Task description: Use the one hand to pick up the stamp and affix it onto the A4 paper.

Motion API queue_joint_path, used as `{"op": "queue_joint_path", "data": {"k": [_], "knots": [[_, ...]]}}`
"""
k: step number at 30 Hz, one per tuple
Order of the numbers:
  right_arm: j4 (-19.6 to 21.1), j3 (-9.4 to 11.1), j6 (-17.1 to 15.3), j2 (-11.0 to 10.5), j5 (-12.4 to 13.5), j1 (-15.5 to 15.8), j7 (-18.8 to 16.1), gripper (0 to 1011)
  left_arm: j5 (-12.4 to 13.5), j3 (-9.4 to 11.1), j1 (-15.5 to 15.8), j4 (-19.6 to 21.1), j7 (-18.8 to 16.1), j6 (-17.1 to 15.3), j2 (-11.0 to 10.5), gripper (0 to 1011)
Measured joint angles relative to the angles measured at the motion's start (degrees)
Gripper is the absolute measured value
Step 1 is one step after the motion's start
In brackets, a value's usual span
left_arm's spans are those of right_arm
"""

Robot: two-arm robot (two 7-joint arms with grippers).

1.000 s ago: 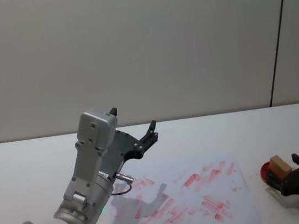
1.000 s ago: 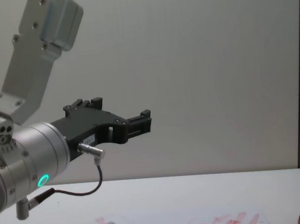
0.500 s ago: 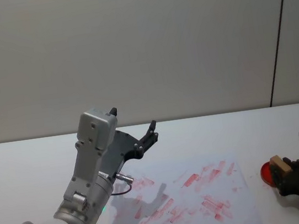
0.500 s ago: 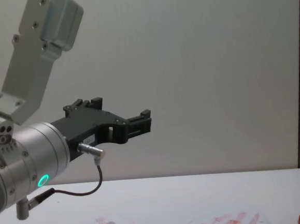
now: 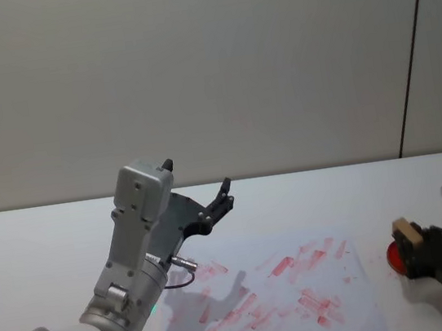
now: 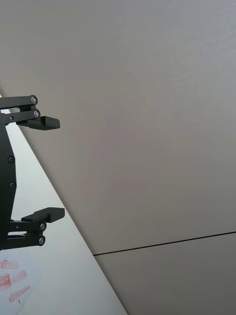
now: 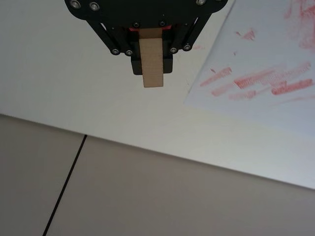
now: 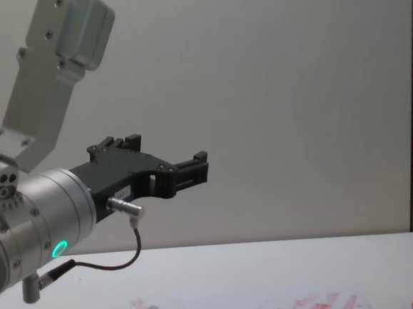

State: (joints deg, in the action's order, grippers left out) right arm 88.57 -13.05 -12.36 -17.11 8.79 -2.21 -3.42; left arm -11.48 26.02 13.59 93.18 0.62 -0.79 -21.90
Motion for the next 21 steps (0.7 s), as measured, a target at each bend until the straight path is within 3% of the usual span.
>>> {"op": "queue_joint_path", "data": {"k": [11,21], "knots": [[2.95,-0.44,3.26,1.4,2.51,-1.38,-3.23,220,0.0,0.0,0.0,0.0,0.0,0.0,0.0,1002],[4.97,-1.54,1.25,2.83,4.61,-2.49,-7.49,220,0.0,0.0,0.0,0.0,0.0,0.0,0.0,1003]]}}
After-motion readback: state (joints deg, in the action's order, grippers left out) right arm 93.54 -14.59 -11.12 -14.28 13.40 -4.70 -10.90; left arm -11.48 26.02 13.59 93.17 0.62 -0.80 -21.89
